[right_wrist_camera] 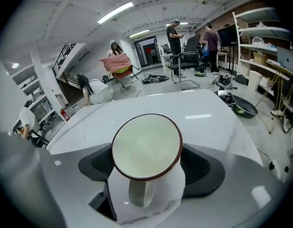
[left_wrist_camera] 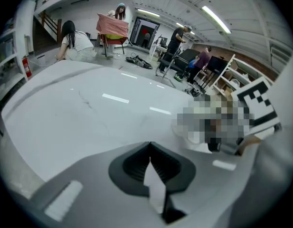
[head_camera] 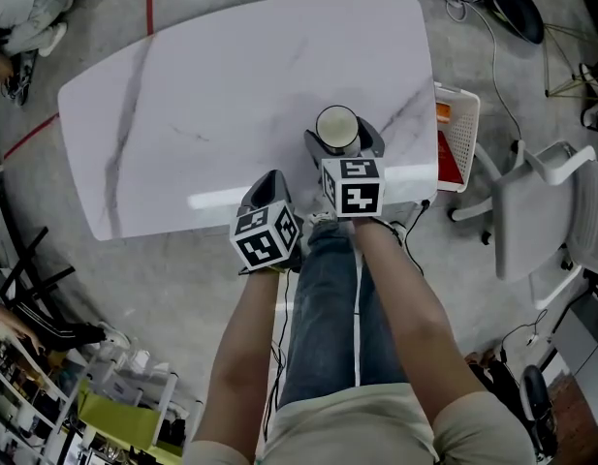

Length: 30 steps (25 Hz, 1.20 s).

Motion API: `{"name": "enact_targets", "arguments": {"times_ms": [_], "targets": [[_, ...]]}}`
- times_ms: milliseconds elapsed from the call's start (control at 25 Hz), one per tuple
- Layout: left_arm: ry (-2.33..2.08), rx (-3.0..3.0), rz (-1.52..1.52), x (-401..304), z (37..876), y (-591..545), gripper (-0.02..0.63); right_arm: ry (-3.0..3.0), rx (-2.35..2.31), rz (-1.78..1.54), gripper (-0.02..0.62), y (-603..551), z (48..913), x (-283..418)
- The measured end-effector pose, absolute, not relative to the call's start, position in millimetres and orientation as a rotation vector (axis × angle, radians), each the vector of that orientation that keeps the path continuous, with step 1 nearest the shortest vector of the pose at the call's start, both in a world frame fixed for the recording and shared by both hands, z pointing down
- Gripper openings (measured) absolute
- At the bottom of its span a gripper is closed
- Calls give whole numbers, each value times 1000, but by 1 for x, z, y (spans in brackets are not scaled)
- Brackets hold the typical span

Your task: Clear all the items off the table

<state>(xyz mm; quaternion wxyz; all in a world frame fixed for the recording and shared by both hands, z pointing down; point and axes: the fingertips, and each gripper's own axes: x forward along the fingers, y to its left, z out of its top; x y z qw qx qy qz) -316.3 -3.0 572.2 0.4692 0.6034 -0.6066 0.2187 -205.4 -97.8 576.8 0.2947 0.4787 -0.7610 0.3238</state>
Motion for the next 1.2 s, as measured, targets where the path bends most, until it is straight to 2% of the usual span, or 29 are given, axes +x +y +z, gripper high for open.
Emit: {"name": "enact_targets", "arguments": {"times_ms": [680, 1200], "targets": [[-1470, 1474, 563, -317, 582, -3, 8, -2030, 1252, 769, 408, -105, 582, -208], [-1458, 1530, 564, -298, 570, -15, 8, -2016, 1280, 772, 408, -97, 571, -184]]}}
